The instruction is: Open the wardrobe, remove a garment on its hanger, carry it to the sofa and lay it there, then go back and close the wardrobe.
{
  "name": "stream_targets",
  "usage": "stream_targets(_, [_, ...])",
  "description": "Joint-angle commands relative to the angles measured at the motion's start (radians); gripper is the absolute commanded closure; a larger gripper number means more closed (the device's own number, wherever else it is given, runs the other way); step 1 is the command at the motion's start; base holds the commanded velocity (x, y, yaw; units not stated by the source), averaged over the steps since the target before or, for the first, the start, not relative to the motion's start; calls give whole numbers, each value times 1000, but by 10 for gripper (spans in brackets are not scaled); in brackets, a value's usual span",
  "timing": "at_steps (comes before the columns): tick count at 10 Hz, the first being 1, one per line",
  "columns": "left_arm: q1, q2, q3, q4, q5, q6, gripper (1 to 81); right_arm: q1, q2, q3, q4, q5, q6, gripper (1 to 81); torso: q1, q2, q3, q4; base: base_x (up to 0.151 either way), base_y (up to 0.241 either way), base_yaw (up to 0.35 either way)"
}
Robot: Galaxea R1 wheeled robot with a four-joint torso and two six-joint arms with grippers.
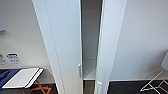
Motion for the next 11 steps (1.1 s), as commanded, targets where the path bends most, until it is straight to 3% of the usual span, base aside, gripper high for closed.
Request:
stream_targets(1, [-22,32,4,15,75,3,10,9,10,31,-45,-45,-12,10,0,0,0,0,0,0,0])
stream_targets(11, [-40,29,3,5,75,0,10,-4,8,21,-37,-46,-9,10,-1,-1,0,0,0,0,0])
